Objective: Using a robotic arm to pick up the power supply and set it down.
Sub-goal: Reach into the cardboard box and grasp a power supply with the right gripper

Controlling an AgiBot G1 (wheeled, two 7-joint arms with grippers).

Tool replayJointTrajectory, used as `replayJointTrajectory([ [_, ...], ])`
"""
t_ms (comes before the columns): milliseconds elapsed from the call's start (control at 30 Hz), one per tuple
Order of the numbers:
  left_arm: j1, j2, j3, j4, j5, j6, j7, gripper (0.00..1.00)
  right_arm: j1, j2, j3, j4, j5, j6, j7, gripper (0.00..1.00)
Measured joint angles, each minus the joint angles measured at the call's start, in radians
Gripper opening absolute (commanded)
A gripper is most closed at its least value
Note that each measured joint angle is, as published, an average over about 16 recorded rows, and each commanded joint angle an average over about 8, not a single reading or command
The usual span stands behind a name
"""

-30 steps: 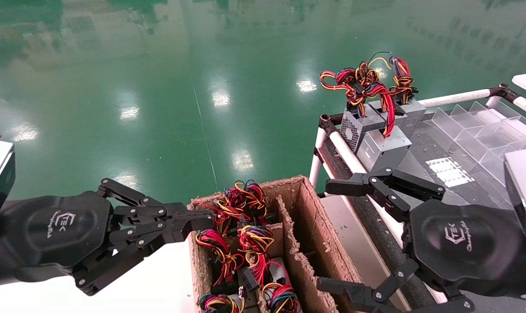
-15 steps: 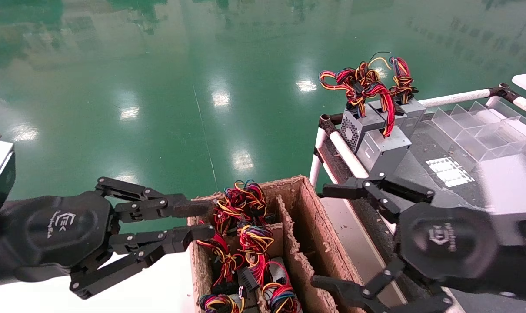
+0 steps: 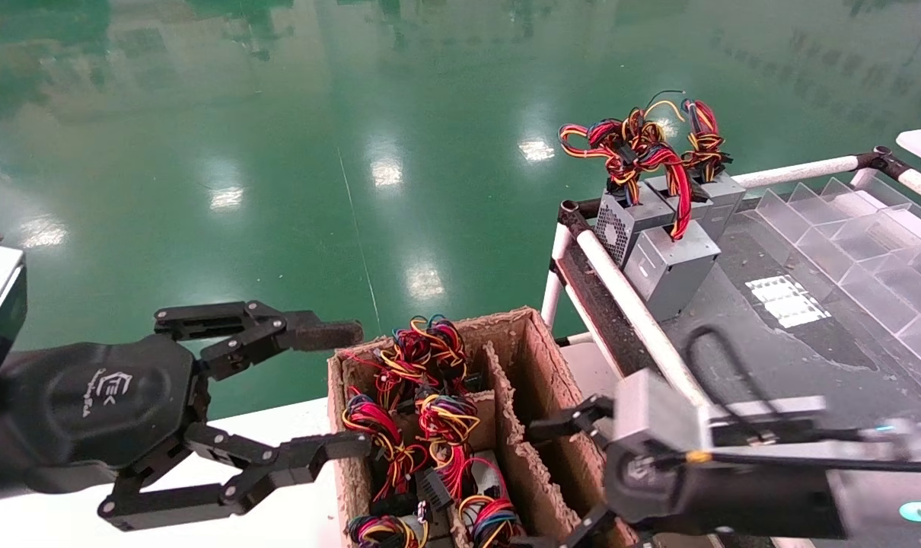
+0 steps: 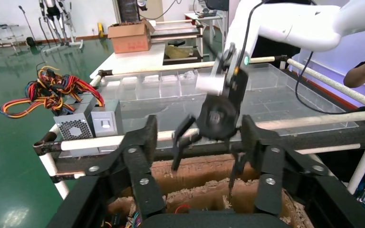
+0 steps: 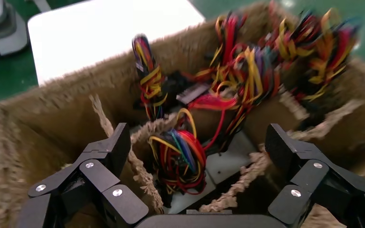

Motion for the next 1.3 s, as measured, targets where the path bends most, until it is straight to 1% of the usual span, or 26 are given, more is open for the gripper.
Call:
replayJointTrajectory([
  [200,0.0,0.0,0.0,0.0,0.0,0.0,0.0,1.0,0.01,-0.056,-0.047,-0.026,-0.077,0.016,0.003,0.0],
  [600,0.0,0.0,0.0,0.0,0.0,0.0,0.0,1.0,0.003,-0.12,-0.087,-0.069,-0.148,0.045,-0.029,0.0],
  [967,0.0,0.0,0.0,0.0,0.0,0.0,0.0,1.0,-0.006,-0.139,-0.093,-0.096,-0.16,0.063,-0.044,0.0],
  [1300,0.0,0.0,0.0,0.0,0.0,0.0,0.0,1.0,-0.012,-0.128,-0.082,-0.112,-0.134,0.052,-0.058,0.0],
])
